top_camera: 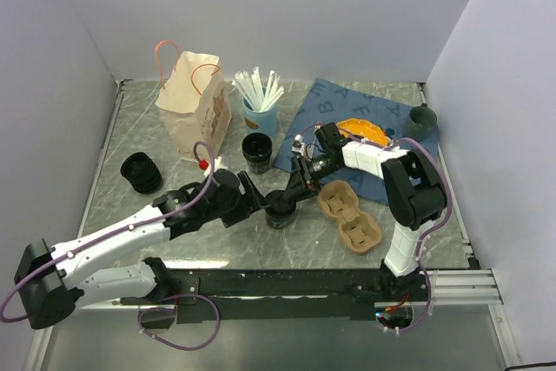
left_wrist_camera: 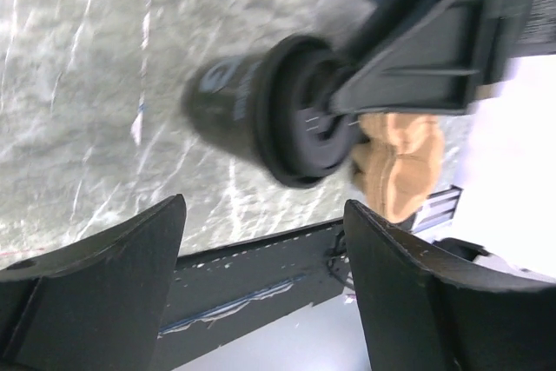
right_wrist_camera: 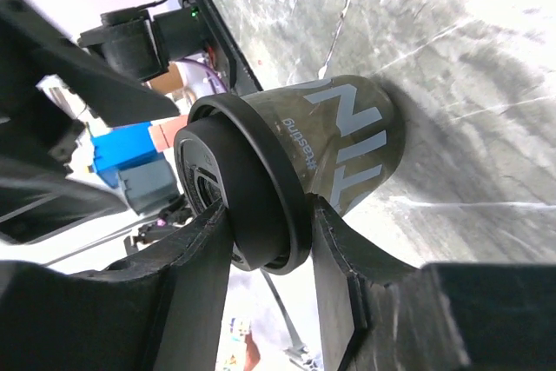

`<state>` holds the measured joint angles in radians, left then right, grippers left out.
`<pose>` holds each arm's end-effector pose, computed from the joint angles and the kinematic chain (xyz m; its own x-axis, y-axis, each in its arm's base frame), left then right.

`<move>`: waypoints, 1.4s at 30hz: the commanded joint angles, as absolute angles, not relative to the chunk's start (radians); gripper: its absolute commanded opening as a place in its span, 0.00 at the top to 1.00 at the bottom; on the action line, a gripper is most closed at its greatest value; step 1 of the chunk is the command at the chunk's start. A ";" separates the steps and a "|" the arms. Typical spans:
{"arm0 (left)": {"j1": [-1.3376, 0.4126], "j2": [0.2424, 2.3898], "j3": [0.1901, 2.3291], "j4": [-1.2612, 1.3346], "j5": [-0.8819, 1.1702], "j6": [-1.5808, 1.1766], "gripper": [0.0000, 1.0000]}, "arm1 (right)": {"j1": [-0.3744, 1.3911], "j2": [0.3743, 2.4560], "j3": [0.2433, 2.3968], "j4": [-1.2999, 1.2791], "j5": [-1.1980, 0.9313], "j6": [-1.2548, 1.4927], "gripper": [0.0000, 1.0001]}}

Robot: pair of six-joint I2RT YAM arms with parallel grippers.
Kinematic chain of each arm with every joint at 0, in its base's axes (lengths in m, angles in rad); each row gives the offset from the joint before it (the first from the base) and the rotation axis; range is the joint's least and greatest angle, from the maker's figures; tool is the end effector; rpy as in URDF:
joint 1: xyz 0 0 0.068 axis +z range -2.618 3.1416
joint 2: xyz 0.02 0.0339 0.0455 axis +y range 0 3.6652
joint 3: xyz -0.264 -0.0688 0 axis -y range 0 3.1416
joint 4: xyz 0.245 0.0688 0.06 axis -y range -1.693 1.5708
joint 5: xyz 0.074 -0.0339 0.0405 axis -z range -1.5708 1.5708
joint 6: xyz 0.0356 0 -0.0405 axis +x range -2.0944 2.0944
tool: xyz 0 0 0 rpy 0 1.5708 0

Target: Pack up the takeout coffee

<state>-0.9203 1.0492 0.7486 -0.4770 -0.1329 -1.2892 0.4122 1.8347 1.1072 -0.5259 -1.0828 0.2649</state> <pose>0.1358 -0.1707 0.2505 -0.8208 -0.4936 -0.2873 -0.2048 0.7240 -0.6587 0.2990 0.1650 0.1641 -0.9554 -0.2838 -0.0815 -0.1971 0.4077 0.8916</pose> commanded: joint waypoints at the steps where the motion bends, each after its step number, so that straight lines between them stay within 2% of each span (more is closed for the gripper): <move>1: -0.901 1.009 0.815 -0.543 -0.186 -1.232 0.20 | 0.451 1.776 1.098 -0.506 -1.072 0.304 0.52; 2: -0.897 1.005 0.808 -0.548 -0.186 -1.232 0.20 | 0.463 1.769 1.098 -0.506 -1.069 0.308 0.48; 7: -0.891 0.994 0.787 -0.574 -0.184 -1.230 0.20 | 0.485 1.710 1.101 -0.535 -1.014 0.314 0.42; 20: -0.888 0.949 0.773 -0.707 -0.256 -1.247 0.22 | 0.502 1.625 1.088 -0.572 -0.910 0.302 0.43; 24: -0.888 1.034 0.839 -0.727 -0.264 -1.158 0.22 | 0.500 1.602 1.085 -0.577 -0.881 0.302 0.43; 30: -0.914 1.229 0.991 -0.824 -0.275 -1.095 0.31 | 0.500 1.566 1.074 -0.575 -0.854 0.311 0.43; 36: -0.927 1.311 1.012 -0.828 -0.267 -1.091 0.39 | 0.500 1.531 1.052 -0.581 -0.833 0.304 0.44; 42: -0.927 1.380 1.031 -0.795 -0.270 -1.062 0.41 | 0.502 1.505 1.022 -0.574 -0.824 0.304 0.44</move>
<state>-0.9222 1.3460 0.9844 -0.7967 -0.2501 -1.0996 0.4950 1.5463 1.0405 -0.5789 -0.8410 0.3061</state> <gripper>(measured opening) 0.597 0.564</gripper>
